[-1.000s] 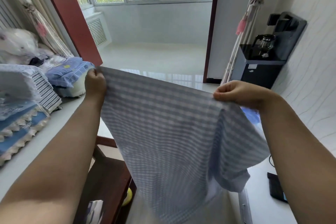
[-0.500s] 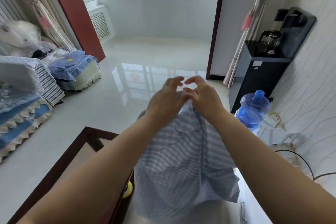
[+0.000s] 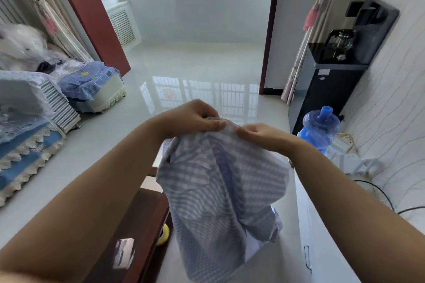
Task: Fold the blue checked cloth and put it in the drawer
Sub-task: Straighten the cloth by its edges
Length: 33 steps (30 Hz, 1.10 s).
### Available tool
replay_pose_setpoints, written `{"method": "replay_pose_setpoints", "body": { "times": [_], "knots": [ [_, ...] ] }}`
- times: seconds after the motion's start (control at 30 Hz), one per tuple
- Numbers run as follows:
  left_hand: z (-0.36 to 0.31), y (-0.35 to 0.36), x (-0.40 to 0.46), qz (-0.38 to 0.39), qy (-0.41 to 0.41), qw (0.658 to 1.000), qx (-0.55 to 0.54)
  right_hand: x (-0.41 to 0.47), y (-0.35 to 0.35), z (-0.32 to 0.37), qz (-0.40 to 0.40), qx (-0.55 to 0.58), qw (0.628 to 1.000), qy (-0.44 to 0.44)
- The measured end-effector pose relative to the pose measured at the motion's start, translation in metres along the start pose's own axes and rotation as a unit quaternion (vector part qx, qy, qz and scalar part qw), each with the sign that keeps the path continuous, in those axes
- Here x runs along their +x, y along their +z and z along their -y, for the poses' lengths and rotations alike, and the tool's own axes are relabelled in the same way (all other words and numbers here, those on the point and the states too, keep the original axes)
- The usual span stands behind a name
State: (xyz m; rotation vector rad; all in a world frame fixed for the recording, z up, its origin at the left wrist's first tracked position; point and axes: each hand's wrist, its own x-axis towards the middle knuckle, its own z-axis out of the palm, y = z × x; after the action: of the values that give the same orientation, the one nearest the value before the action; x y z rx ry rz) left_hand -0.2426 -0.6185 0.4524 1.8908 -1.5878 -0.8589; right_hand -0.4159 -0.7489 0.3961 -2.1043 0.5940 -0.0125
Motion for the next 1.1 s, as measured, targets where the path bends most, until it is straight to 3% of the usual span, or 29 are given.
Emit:
{"method": "replay_pose_setpoints", "body": {
  "times": [0.07,0.13,0.33,0.43,0.53,0.6,0.67,0.77,0.87,0.93,1.0,1.1],
  "knots": [
    [0.002,-0.011,-0.003,-0.007,-0.010,1.000,-0.013,-0.004,0.000,-0.023,0.080,-0.045,0.994,0.059],
    [0.004,-0.022,-0.006,-0.023,-0.017,0.999,-0.022,0.000,0.003,-0.047,0.086,-0.109,0.987,0.077],
    [0.030,-0.025,0.002,-0.109,-0.034,0.993,0.041,0.017,0.012,-0.073,-0.042,-0.194,0.975,0.101],
    [0.065,-0.020,0.004,-0.229,-0.039,0.955,0.182,0.008,0.005,-0.063,-0.140,-0.204,0.967,0.057],
    [0.097,-0.014,-0.001,-0.337,-0.060,0.905,0.253,-0.003,-0.001,-0.029,-0.248,-0.231,0.940,-0.046],
    [0.104,-0.011,-0.002,-0.413,-0.063,0.880,0.225,-0.005,-0.005,-0.009,-0.197,-0.258,0.945,-0.046],
    [0.100,-0.013,-0.002,-0.456,-0.072,0.872,0.161,-0.004,-0.010,-0.003,-0.099,-0.344,0.934,0.014],
    [0.092,-0.013,0.001,-0.465,-0.070,0.874,0.121,-0.001,-0.019,-0.019,0.002,-0.346,0.931,0.112],
    [0.089,-0.006,0.008,-0.452,-0.075,0.882,0.114,0.004,-0.019,-0.043,0.020,-0.326,0.935,0.140],
    [0.089,-0.003,0.013,-0.453,-0.088,0.883,0.088,0.003,-0.015,-0.053,-0.027,-0.316,0.941,0.119],
    [0.090,-0.002,0.018,-0.460,-0.095,0.880,0.063,-0.004,-0.008,-0.063,-0.094,-0.234,0.965,0.074],
    [0.086,0.002,0.023,-0.442,-0.073,0.893,0.045,-0.012,0.013,-0.081,-0.181,-0.236,0.954,-0.034]
  ]
}}
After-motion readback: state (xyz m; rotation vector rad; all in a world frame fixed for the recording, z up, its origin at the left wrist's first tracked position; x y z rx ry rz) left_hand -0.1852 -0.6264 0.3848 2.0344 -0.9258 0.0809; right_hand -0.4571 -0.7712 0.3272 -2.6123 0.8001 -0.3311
